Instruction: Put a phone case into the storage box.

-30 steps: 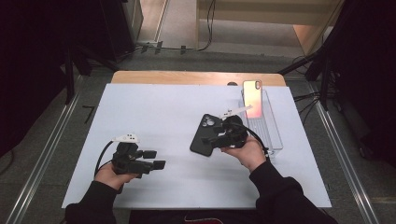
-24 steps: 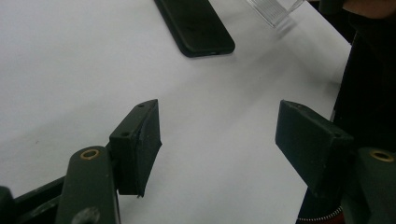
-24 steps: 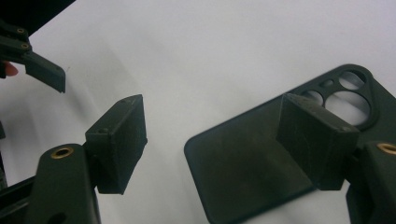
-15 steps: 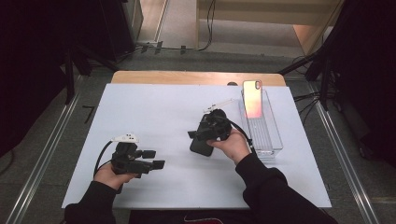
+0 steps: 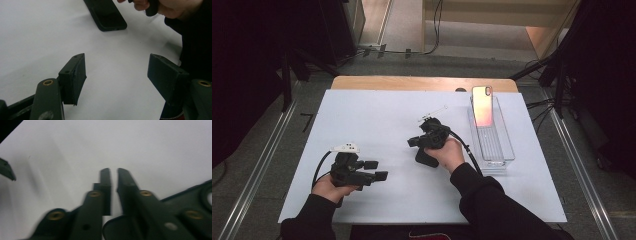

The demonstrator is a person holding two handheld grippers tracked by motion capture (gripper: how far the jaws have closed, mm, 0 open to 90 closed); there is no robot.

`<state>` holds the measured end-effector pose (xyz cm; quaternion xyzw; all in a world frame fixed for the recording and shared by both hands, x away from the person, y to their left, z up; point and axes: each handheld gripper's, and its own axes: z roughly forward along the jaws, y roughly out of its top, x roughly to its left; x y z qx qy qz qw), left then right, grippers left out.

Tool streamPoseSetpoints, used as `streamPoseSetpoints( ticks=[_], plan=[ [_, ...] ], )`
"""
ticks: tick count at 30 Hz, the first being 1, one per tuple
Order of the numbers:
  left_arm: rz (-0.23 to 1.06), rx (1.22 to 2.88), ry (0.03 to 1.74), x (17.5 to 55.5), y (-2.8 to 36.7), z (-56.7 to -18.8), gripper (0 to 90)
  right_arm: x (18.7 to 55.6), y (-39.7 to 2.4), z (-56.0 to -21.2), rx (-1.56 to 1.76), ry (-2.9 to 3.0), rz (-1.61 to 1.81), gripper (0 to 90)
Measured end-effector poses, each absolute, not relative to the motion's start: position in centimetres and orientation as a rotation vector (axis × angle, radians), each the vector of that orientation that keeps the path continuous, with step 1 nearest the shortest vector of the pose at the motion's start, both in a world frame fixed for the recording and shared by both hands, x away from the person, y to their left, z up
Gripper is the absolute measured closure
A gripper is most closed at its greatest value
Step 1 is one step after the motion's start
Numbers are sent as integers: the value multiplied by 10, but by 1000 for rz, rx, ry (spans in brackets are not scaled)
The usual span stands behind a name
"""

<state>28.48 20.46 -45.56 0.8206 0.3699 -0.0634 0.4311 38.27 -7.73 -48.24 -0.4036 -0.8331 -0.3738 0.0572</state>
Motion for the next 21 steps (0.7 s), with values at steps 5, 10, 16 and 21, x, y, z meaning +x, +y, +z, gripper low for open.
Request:
streamPoseSetpoints(
  ticks=[5, 10, 16, 21],
  plan=[
    [-158, 2046, 923, 285, 205, -456, 312, 380, -74, -489, -1197, -2553, -1061, 874],
    [-159, 2051, 922, 285, 204, -456, 312, 377, -76, -495, -1203, -2560, -1030, 874],
    [-156, 2046, 924, 285, 205, -456, 312, 371, -80, -504, -1197, -2547, -1021, 875],
    [-155, 2047, 925, 285, 205, -456, 312, 364, -88, -503, -1191, -2550, -994, 875]
  ],
)
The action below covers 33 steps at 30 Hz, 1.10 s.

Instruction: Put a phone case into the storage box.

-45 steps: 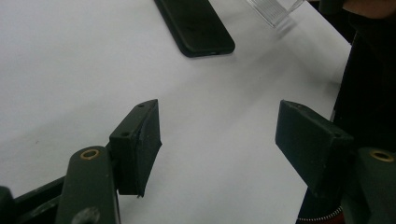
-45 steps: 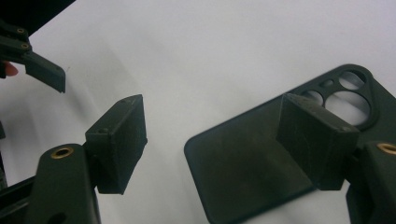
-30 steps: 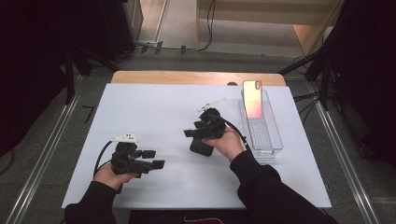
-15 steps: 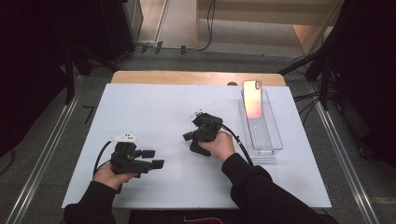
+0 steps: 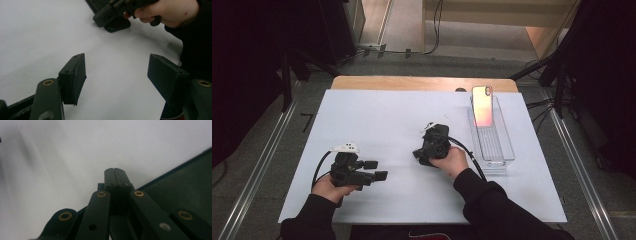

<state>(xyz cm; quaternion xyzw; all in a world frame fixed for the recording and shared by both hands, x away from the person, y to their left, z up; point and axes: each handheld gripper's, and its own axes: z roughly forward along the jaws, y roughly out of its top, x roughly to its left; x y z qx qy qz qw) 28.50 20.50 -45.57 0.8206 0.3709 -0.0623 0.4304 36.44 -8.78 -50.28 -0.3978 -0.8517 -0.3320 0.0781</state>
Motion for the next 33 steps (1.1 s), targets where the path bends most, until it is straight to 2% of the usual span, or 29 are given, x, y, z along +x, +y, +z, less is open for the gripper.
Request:
streamPoseSetpoints(
  ticks=[22, 27, 33],
  plan=[
    [-158, 2053, 920, 285, 203, -455, 312, 338, -138, -502, -1295, -2592, -958, 874],
    [-161, 2051, 914, 284, 203, -456, 312, 333, -143, -485, -1258, -2535, -1097, 760],
    [-167, 2055, 907, 284, 202, -456, 312, 316, -161, -463, -1164, -2538, -1211, 532]
  ],
)
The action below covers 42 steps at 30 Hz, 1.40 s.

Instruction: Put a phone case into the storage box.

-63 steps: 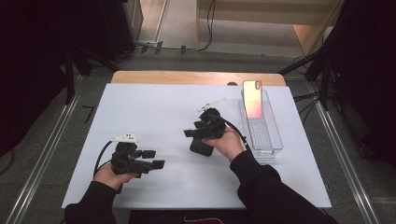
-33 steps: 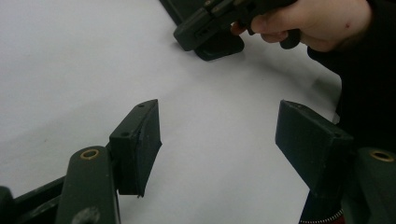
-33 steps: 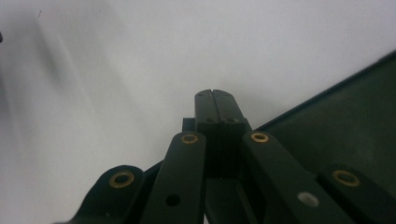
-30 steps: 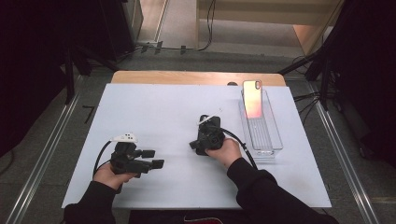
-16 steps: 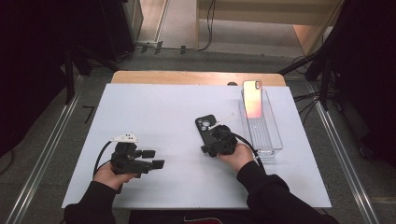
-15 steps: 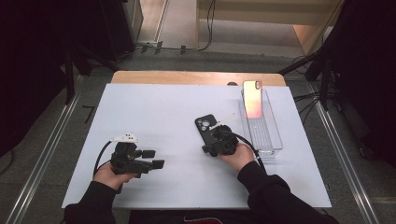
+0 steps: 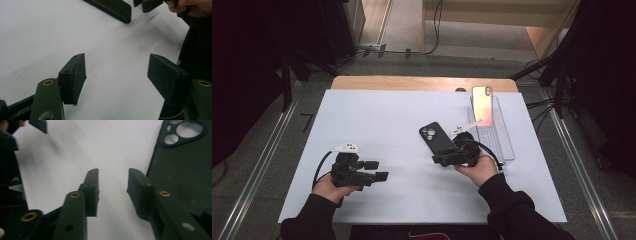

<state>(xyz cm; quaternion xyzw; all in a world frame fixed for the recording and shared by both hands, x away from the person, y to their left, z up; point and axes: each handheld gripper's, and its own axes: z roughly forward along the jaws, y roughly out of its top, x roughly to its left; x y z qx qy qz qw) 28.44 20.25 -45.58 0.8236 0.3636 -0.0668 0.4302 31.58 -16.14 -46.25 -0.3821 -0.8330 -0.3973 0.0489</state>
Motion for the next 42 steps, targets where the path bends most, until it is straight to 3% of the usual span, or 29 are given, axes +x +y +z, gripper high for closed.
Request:
streamPoseSetpoints(
  ticks=[7, 29, 42],
  plan=[
    [-168, 2057, 904, 283, 202, -456, 312, 297, -185, -449, -1133, -2549, -1291, 319],
    [-134, 2055, 875, 273, 204, -456, 312, 247, -256, -466, -1134, -2492, -1343, 280],
    [-141, 2050, 890, 276, 205, -457, 312, 261, -242, -450, -1177, -2483, -1382, 237]
  ],
)
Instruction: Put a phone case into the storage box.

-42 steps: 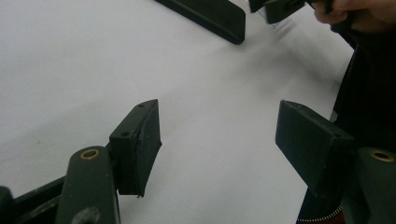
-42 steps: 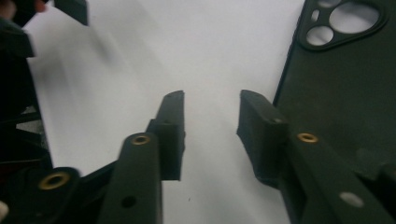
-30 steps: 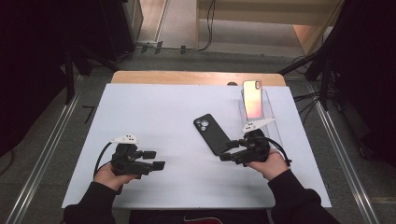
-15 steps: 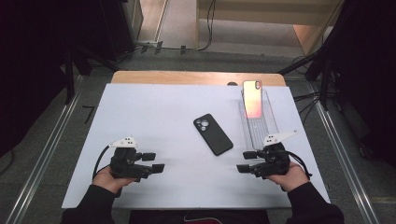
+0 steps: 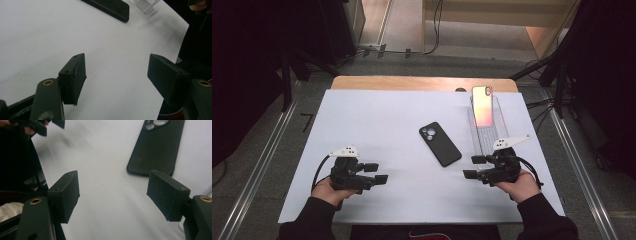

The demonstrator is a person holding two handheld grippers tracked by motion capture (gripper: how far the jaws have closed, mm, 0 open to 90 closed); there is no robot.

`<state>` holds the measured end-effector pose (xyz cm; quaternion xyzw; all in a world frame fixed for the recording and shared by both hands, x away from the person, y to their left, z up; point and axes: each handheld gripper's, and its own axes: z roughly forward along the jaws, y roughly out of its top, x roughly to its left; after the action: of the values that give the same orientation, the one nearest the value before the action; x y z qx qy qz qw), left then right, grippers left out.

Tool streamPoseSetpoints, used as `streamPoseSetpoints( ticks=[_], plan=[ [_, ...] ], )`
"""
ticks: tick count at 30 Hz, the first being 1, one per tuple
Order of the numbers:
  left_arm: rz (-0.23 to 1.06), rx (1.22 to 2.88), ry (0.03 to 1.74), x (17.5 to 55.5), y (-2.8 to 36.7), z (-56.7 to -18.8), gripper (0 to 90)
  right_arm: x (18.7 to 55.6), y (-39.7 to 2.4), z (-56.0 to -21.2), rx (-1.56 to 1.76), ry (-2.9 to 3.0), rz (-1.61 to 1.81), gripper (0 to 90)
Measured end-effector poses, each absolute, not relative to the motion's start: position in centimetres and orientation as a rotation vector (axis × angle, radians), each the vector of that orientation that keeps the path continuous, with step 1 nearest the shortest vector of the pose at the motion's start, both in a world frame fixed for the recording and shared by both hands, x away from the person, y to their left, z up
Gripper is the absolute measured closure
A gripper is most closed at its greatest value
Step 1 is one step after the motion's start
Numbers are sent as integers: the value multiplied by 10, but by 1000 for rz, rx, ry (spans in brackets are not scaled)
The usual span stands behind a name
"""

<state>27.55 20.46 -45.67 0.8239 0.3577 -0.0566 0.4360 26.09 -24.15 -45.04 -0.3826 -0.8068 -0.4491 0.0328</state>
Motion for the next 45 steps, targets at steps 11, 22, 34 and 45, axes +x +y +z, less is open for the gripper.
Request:
streamPoseSetpoints(
  ticks=[11, 22, 34, 45],
  plan=[
    [-139, 2051, 897, 276, 205, -457, 312, 288, -215, -440, -1297, -2533, -1348, 221],
    [-139, 2045, 901, 276, 206, -457, 312, 315, -198, -439, -1397, -2511, -1371, 221],
    [-136, 2043, 901, 277, 207, -456, 312, 345, -175, -444, -1473, -2513, -1355, 199],
    [-137, 2039, 899, 277, 208, -456, 312, 366, -151, -463, -1550, -2541, -1297, 161]
  ],
)
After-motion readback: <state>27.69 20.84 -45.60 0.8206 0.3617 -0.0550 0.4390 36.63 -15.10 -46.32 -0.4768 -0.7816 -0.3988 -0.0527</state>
